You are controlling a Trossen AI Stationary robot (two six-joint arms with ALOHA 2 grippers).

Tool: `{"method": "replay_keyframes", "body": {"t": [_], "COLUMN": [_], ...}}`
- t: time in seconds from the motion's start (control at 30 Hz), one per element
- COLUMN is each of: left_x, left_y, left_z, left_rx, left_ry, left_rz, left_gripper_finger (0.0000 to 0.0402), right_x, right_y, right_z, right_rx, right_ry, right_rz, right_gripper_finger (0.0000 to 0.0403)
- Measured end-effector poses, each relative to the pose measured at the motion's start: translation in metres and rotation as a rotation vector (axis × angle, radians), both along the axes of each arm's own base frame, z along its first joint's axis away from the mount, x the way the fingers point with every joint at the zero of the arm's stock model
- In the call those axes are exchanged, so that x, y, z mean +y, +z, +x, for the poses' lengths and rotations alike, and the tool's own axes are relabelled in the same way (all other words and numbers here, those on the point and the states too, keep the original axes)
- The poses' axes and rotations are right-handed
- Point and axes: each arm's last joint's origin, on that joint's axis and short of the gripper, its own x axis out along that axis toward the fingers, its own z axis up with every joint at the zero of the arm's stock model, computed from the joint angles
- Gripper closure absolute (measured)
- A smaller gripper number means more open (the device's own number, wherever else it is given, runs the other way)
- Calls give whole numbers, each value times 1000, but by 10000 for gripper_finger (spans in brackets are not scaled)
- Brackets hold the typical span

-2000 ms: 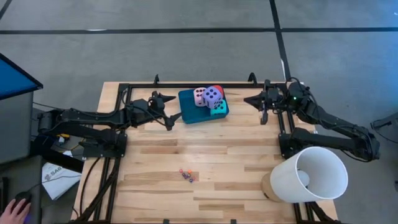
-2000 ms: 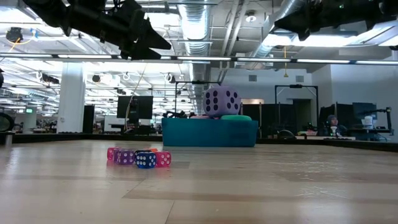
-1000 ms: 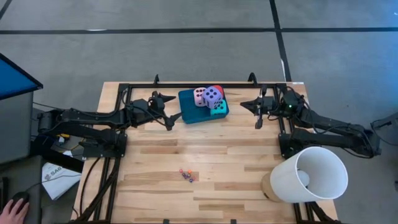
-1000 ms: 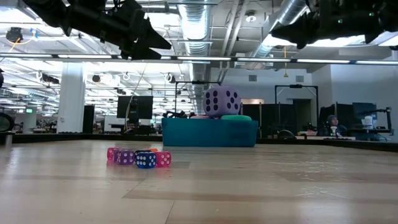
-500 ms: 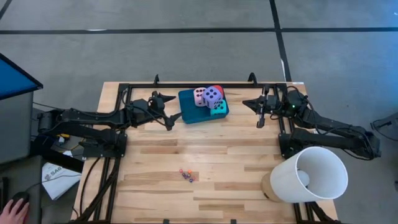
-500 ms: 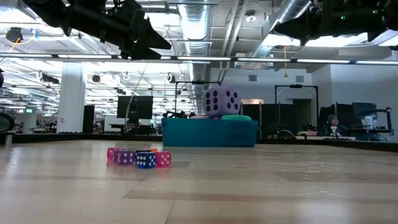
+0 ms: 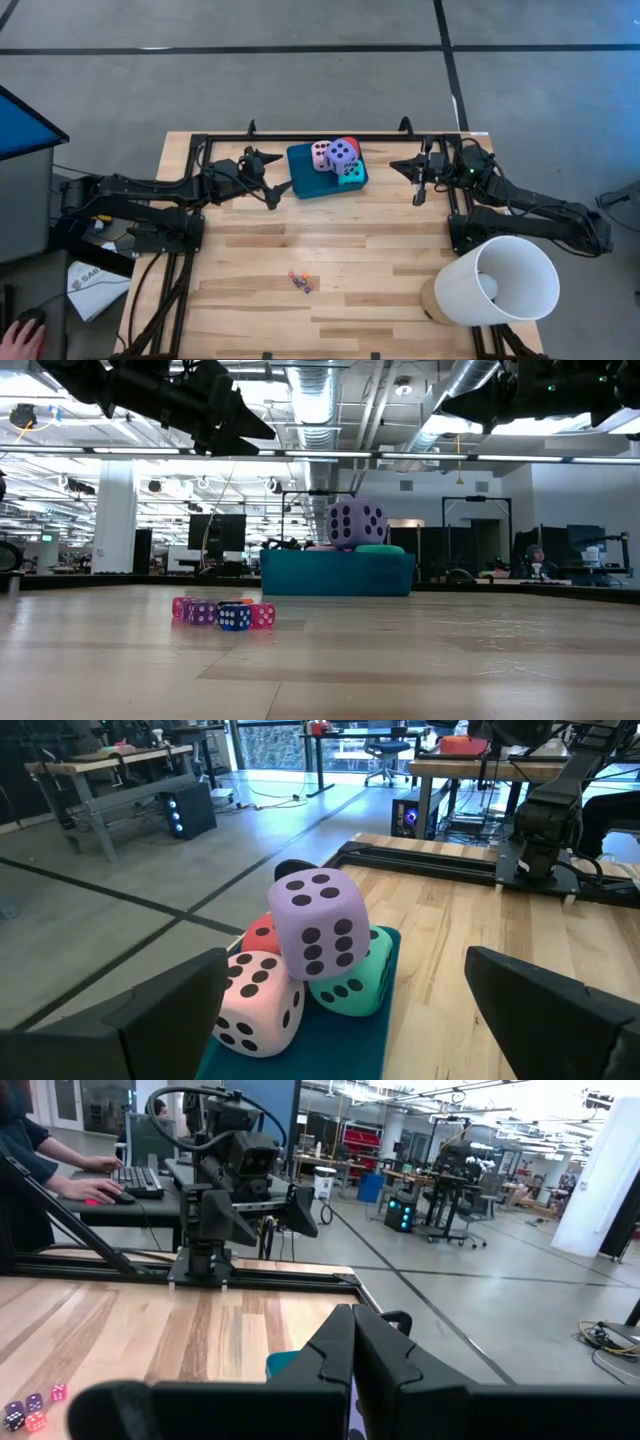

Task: Pick & Place Dice
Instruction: Put the left small red dice into the blue bin

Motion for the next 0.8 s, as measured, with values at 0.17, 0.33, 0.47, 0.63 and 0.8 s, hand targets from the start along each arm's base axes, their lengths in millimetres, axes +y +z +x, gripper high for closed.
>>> {"method": "replay_keyframes", "body": {"t": [0.17, 0.33, 0.47, 0.63, 0.8], "left_x": [0, 0, -1, -7, -16], "left_y": [0, 2, 5, 5, -5], "left_z": [0, 0, 1, 4, 13], "left_rx": [0, -18, -69, -91, -57], "left_ry": [-3, -8, -15, -36, -76], "left_rz": [-1, 2, -18, -62, -94], "left_gripper_finger": [5, 5, 5, 5, 5], "right_x": [0, 0, 0, 0, 0], "right_y": [0, 0, 0, 0, 0], "right_z": [0, 0, 0, 0, 0], "right_rx": [0, 3, 10, 9, 9], "right_ry": [0, 0, -1, -1, -1], "right_rz": [-2, -12, -27, -28, -28], "right_gripper_finger": [403, 403, 403, 403, 403]}}
